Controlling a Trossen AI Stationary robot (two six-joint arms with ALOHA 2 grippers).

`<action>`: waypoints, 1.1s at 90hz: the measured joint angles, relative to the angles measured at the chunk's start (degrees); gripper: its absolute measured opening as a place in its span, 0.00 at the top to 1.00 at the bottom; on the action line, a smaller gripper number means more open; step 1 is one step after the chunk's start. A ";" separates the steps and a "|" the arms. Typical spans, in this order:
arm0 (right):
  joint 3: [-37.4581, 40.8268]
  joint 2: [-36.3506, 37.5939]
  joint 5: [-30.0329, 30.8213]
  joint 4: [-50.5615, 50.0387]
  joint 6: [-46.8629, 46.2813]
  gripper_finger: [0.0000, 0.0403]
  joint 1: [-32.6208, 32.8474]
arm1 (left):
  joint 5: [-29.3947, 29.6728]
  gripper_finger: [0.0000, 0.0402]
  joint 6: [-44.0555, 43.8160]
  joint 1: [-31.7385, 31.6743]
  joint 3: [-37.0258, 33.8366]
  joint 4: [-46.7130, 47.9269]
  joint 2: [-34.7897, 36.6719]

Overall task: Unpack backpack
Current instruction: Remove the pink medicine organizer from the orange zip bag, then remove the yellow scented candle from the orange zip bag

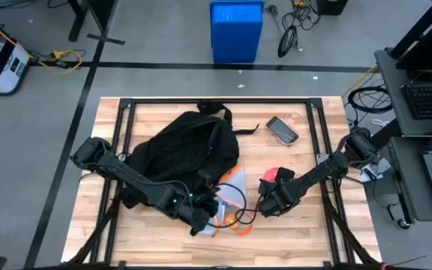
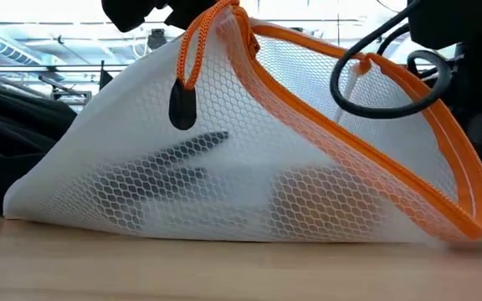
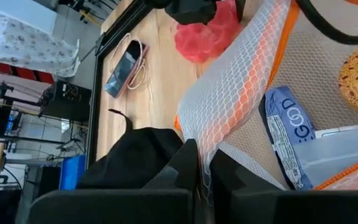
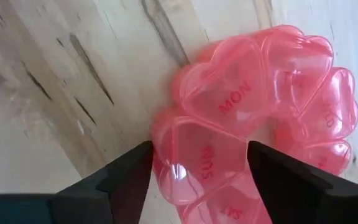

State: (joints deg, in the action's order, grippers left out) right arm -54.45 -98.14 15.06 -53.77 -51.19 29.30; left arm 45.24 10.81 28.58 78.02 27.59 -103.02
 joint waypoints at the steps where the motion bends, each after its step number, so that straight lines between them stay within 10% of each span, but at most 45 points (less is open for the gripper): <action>1: -0.07 0.04 -0.01 -0.10 0.09 0.38 0.07 | 0.01 1.00 0.00 0.00 0.00 0.00 0.00; 35: -11.41 7.11 0.88 1.56 -0.37 0.39 7.82 | -0.25 1.00 -0.11 0.02 0.04 0.00 0.00; 59: -13.63 6.41 2.94 30.42 21.41 0.39 14.52 | -0.72 1.00 -0.63 -0.04 0.04 -0.10 0.00; 99: -13.60 -3.83 2.81 34.74 29.35 0.50 8.14 | -0.87 1.00 -1.41 -0.04 0.04 -0.17 0.00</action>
State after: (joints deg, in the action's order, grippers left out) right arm -68.04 -101.97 17.87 -19.03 -21.84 37.44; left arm 44.37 9.39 28.53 78.06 27.42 -103.02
